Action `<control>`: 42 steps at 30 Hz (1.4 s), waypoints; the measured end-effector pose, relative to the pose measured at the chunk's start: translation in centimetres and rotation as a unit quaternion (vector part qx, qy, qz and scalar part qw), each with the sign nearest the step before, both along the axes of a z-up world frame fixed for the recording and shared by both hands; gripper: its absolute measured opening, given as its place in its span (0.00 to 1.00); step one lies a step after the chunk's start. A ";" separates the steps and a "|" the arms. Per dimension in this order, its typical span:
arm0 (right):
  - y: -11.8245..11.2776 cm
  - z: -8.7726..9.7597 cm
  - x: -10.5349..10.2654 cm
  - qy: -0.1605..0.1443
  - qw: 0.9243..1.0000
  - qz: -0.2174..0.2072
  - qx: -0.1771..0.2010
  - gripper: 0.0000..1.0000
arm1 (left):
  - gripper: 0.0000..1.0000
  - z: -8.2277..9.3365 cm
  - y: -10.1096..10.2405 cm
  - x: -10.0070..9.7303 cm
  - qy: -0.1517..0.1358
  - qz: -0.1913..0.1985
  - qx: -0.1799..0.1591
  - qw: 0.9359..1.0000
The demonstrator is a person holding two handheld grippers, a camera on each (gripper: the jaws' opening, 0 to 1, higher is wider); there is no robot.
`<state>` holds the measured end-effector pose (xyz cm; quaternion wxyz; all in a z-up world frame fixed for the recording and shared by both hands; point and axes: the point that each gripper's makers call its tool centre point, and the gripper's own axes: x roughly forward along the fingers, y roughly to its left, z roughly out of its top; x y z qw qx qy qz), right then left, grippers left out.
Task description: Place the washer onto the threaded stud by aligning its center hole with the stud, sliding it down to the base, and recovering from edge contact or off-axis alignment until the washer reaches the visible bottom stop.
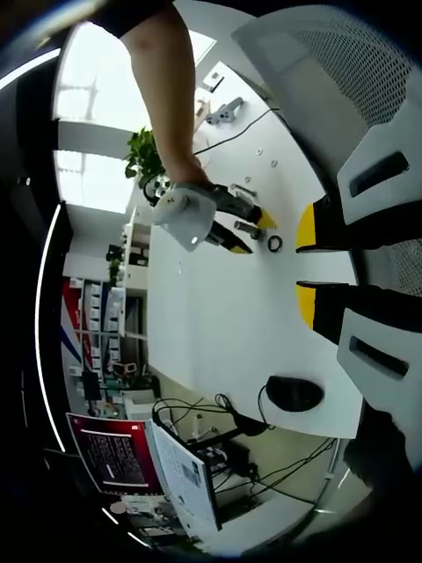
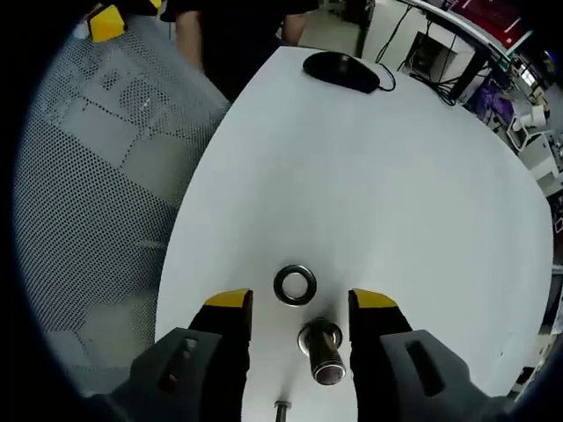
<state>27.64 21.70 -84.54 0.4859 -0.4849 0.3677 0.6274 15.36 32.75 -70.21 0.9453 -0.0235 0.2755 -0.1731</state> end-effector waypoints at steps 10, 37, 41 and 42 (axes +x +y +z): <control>0.1 -1.2 -0.6 -0.002 0.999 0.032 -0.024 0.40 | 0.10 0.0 0.0 0.0 -0.001 0.001 -0.001 1.000; -0.4 -2.7 0.1 -0.019 0.998 0.024 -0.058 0.24 | 0.10 0.1 0.1 0.1 -0.001 0.006 -0.002 1.000; -0.3 -2.8 -0.1 -0.024 0.997 0.022 -0.063 0.24 | 0.10 0.0 0.1 0.1 0.000 0.005 -0.001 1.000; -0.3 -2.8 -0.2 -0.025 0.997 0.021 -0.064 0.24 | 0.10 0.0 0.1 0.1 0.000 0.005 -0.001 1.000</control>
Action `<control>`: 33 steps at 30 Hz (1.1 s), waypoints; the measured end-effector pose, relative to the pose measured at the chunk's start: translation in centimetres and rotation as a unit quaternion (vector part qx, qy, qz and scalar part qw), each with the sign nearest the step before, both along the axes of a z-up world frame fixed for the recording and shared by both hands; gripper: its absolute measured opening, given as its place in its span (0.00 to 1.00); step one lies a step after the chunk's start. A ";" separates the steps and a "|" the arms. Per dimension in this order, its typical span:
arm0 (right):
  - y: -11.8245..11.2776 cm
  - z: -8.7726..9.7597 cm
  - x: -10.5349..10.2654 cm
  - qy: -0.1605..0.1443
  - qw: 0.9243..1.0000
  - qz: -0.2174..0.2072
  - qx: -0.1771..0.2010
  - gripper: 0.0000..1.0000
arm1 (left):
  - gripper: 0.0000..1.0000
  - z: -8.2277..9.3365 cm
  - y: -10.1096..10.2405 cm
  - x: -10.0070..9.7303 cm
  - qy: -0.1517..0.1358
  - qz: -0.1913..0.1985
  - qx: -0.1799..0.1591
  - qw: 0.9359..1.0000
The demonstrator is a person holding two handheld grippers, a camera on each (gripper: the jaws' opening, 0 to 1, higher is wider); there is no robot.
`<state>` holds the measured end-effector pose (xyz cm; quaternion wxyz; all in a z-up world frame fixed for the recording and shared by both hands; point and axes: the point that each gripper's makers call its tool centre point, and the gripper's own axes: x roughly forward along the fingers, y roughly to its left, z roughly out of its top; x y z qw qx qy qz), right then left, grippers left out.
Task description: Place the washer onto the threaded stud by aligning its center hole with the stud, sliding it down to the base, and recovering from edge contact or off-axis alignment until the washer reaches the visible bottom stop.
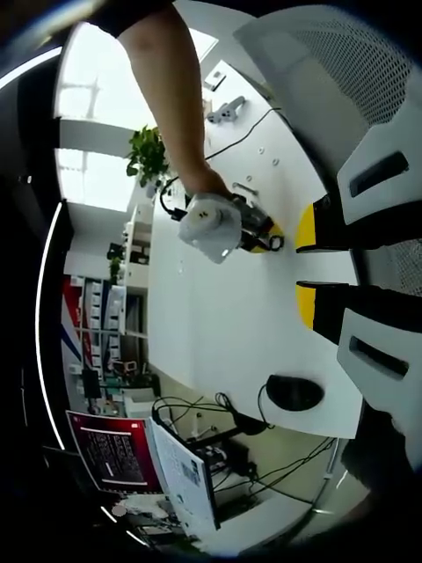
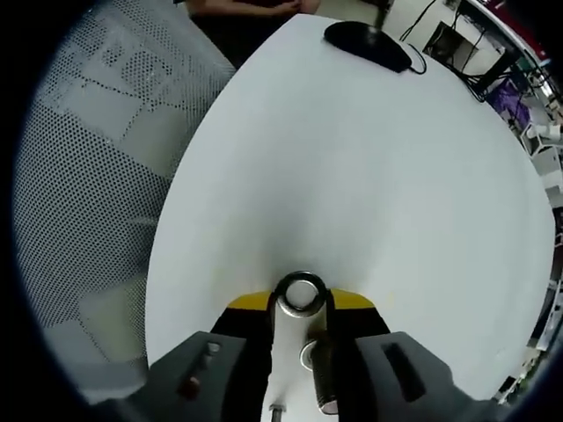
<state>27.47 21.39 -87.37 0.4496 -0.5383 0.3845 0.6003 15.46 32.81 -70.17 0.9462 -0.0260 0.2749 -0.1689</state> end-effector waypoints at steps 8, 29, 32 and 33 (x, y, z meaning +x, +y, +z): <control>0.2 0.0 -0.3 -0.011 1.000 -0.009 -0.017 0.25 | 0.10 0.0 0.0 0.0 0.001 -0.001 0.001 1.000; -0.3 0.3 -0.8 -0.018 0.999 -0.014 -0.034 0.26 | 0.10 0.0 -0.1 -0.1 -0.001 -0.002 0.000 1.000; -0.2 0.2 -0.8 -0.023 0.999 -0.014 -0.039 0.26 | 0.10 0.0 0.0 0.0 -0.001 -0.001 0.000 1.000; -0.1 0.1 -0.6 -0.024 0.999 -0.015 -0.040 0.26 | 0.10 0.0 0.0 0.0 -0.001 -0.001 0.000 1.000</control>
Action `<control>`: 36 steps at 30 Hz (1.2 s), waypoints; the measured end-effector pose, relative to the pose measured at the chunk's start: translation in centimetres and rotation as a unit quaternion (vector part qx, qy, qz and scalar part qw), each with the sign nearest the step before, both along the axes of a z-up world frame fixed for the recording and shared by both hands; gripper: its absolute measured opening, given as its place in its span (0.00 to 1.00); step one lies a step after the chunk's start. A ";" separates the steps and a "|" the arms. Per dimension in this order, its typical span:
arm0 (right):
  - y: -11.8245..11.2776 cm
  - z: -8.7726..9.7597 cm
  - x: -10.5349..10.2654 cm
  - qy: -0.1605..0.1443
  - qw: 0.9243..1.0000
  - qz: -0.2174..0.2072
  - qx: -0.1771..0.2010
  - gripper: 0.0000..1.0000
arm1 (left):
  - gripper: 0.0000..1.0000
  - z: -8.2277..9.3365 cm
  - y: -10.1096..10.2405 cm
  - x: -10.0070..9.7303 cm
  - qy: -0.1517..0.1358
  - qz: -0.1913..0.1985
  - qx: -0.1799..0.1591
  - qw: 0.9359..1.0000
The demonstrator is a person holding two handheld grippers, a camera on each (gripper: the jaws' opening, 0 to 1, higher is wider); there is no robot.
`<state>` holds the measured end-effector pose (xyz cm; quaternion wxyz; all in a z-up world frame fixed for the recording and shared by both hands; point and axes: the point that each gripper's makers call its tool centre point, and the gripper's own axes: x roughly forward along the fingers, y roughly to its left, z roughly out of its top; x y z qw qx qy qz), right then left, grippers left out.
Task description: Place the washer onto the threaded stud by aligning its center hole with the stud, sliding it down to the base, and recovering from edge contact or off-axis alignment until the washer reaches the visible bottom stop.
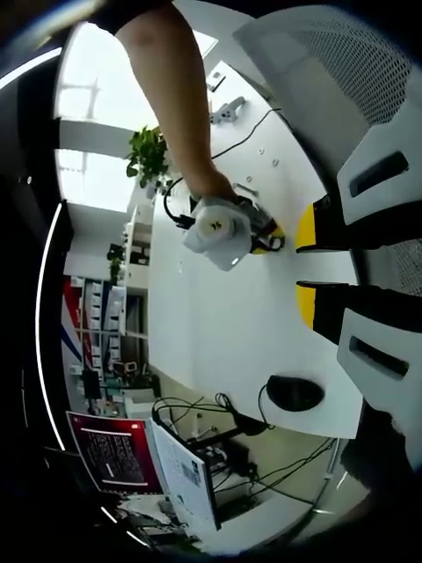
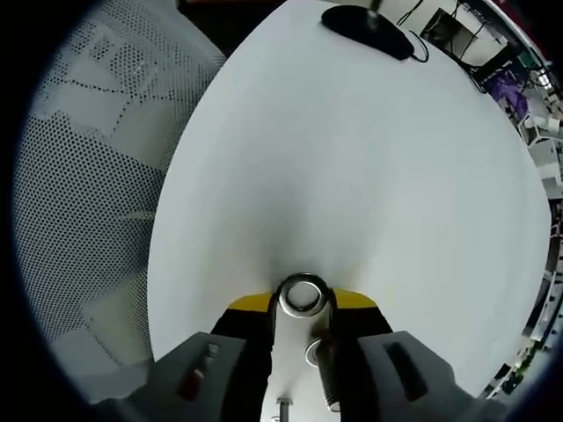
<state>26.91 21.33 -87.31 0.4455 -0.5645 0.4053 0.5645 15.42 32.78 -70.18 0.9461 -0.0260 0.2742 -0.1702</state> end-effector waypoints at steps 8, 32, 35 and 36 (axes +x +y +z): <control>0.0 0.1 0.1 -0.001 1.000 -0.008 0.001 0.26 | 0.10 0.0 0.1 0.0 -0.001 0.003 -0.001 1.000; 0.4 2.5 1.9 -0.051 0.996 -0.014 0.069 0.23 | 0.10 0.0 0.1 0.0 -0.002 0.001 -0.001 1.000; 0.6 4.0 1.7 -0.045 0.996 -0.015 0.076 0.23 | 0.10 0.0 0.1 0.0 -0.001 0.000 -0.001 1.000; 0.7 4.6 1.5 -0.037 0.996 -0.020 0.080 0.23 | 0.10 0.0 0.1 0.0 -0.001 0.000 -0.001 1.000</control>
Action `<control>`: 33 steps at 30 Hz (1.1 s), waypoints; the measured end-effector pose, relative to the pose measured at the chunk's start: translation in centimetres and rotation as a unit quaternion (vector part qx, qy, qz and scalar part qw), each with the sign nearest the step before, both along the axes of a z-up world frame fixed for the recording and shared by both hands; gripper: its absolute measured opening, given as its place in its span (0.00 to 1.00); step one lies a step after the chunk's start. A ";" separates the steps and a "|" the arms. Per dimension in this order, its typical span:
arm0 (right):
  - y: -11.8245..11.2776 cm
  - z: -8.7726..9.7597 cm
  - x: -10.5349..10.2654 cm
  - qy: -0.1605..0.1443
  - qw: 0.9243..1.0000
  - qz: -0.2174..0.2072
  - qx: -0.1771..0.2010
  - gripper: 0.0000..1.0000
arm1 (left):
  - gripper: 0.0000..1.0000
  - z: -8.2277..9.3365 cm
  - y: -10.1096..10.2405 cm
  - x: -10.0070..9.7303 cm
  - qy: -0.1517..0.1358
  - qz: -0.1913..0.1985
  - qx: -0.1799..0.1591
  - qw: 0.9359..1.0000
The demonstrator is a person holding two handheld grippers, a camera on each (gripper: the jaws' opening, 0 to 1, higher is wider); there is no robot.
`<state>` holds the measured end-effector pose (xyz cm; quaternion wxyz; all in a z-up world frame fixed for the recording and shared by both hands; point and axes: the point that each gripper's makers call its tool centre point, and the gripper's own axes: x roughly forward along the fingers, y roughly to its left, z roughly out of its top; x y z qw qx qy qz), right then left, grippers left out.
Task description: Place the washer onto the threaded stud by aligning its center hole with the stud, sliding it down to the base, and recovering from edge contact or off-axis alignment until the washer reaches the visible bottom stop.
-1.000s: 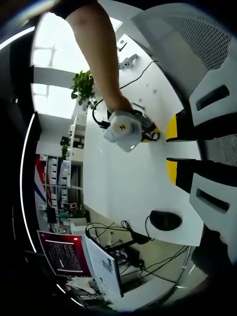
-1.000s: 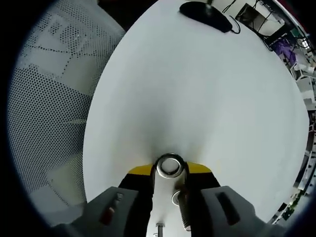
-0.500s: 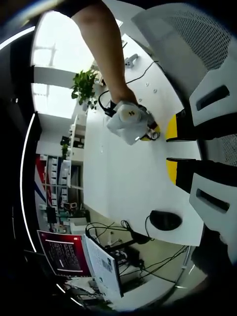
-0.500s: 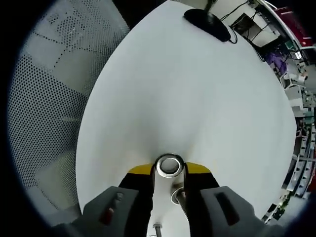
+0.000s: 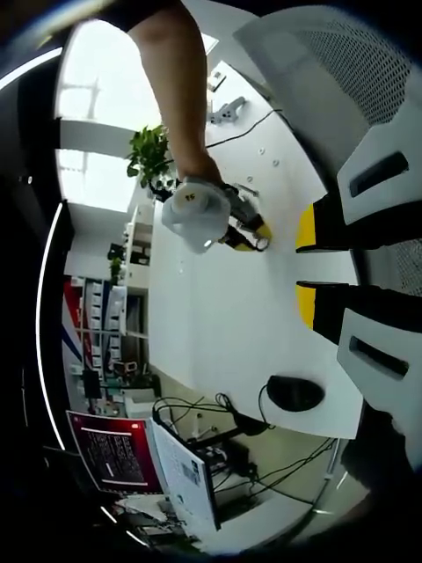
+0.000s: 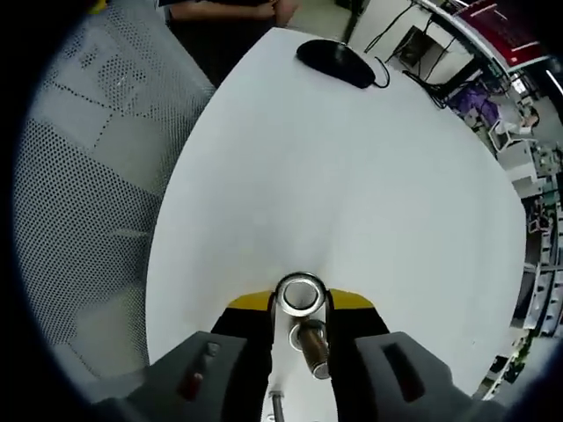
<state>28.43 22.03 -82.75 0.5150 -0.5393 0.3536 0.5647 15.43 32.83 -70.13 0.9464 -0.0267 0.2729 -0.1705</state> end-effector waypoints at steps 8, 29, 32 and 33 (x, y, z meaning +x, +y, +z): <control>-0.2 3.4 -0.7 0.020 1.000 0.001 0.002 0.23 | 0.10 0.0 0.0 0.0 -0.001 0.001 0.000 1.000; -4.6 4.6 1.2 0.015 0.999 -0.022 -0.028 0.23 | 0.10 0.0 -0.1 -0.1 0.000 -0.001 0.001 1.000; -4.9 4.2 1.8 0.016 0.999 -0.034 -0.025 0.23 | 0.10 0.0 -0.1 -0.1 0.001 -0.001 0.001 1.000; -4.9 4.1 1.9 0.016 0.999 -0.035 -0.026 0.23 | 0.10 0.0 -0.1 0.0 0.001 -0.001 0.002 1.000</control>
